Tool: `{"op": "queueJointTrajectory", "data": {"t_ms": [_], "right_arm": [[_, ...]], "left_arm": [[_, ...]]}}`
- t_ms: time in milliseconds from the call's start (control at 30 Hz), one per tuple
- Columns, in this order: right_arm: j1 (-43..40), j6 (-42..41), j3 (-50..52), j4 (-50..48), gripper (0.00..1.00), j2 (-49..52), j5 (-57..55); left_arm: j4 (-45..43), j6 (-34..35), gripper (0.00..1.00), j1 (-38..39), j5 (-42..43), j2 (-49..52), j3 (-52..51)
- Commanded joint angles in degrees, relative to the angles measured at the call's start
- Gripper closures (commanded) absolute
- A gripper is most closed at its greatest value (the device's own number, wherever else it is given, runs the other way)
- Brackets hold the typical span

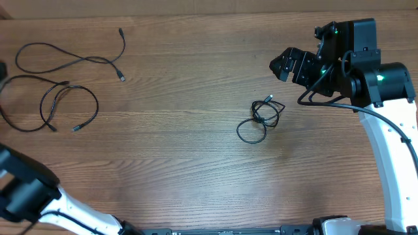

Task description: Untangle cables

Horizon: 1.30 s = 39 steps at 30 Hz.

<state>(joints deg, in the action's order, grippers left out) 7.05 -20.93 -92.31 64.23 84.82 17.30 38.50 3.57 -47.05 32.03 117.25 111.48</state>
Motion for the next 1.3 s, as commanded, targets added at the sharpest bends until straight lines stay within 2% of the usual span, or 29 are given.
{"op": "queueJointTrajectory", "data": {"t_ms": [0,67,133,233,300,433,633,733,1100,1267], "right_arm": [[-0.3,0.2,-1.0,0.3,0.00,0.1,-0.7],[-0.3,0.2,-1.0,0.8,0.00,0.1,-0.7],[-0.3,0.7,-1.0,1.2,0.00,0.1,-0.7],[-0.3,1.3,-1.0,1.9,0.00,0.1,-0.7],[-0.3,1.3,-1.0,2.1,0.00,0.1,-0.7],[-0.3,1.3,-1.0,2.1,0.00,0.1,-0.7],[-0.3,1.3,-1.0,2.7,0.00,0.1,-0.7],[-0.3,1.3,-1.0,2.4,0.00,0.1,-0.7],[-0.3,1.3,-1.0,2.1,0.00,0.1,-0.7],[-0.3,1.3,-1.0,2.1,0.00,0.1,-0.7]], "left_arm": [[1.8,5.4,0.27,2.0,12.5,-3.8,1.2],[5.2,4.9,0.26,3.7,3.9,-3.7,1.2],[9.8,3.6,0.26,5.6,-8.7,-3.1,1.2],[14.8,-4.5,0.26,8.4,-19.5,-1.2,1.1],[16.9,-9.7,0.26,9.9,-20.1,0.5,1.1],[19.3,-12.4,0.23,12.3,-20.5,5.4,1.1],[20.5,-12.4,0.23,12.9,-20.7,10.4,1.1],[20.9,-13.1,0.30,12.8,-21.1,10.3,1.1],[25.6,-13.2,0.32,12.8,-38.2,10.4,1.2],[26.4,-13.4,0.32,12.7,-36.7,10.4,1.1]]}}
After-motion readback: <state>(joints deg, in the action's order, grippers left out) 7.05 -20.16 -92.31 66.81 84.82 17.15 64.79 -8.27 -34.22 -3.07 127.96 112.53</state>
